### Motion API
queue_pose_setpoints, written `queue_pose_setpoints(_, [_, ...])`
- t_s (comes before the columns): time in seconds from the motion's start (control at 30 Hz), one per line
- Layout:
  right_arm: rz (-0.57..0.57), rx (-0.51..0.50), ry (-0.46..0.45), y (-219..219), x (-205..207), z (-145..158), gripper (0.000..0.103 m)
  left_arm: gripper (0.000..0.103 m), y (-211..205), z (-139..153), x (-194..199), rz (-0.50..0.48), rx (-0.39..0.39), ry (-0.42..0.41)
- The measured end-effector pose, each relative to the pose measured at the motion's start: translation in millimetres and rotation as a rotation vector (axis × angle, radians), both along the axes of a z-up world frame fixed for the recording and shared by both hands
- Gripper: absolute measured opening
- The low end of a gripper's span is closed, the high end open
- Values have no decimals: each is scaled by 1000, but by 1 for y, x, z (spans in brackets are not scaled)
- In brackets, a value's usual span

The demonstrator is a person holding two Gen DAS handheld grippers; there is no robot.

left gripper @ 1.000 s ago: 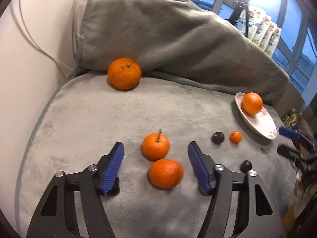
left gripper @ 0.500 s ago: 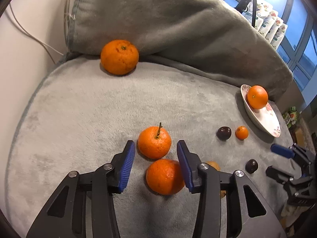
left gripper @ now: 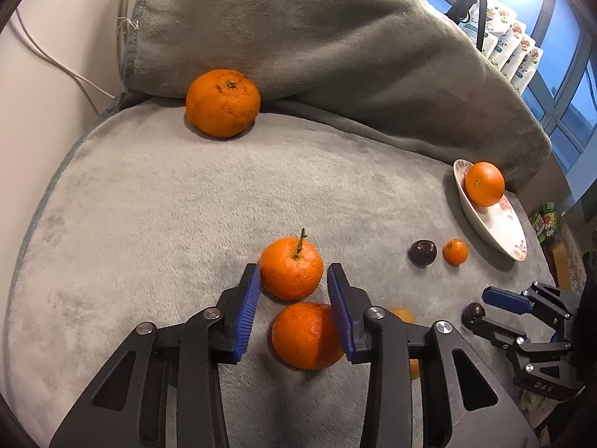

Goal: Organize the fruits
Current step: 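Grasp a dark plum with the right gripper while the left grasps a stemmed tangerine, then carry plum and tangerine onto the plate and open both grippers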

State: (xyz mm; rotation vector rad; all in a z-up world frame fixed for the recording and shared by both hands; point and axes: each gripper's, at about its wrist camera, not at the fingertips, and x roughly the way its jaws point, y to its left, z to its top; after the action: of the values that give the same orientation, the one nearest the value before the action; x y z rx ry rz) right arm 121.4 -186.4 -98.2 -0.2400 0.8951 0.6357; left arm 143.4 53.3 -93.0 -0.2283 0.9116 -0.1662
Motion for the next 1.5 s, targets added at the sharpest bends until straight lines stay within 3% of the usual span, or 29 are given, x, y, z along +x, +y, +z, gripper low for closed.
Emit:
queue_pose_setpoints(0.23, [6,-18,26,4,0,-10,28,30,-1,1,1,-6,10,-6])
queue_pose_setpoints(0.33, [10,-25,26,6,-1,-10,27,30,0,0,1,-7,10,-9])
queue_pose_setpoints(0.43, [14,-31,24,7,-1,-10,26,37,-1,-1,3,-14,21,4])
queue_pose_setpoints(0.87, [6,-24,12,5,-3,-9,25,33,-11,-2,8,-16,72,-16])
queue_pose_setpoints(1.5, [-67,51,-58,-28,-5,19,24,32,-32,29,-12,-51,-6,-109])
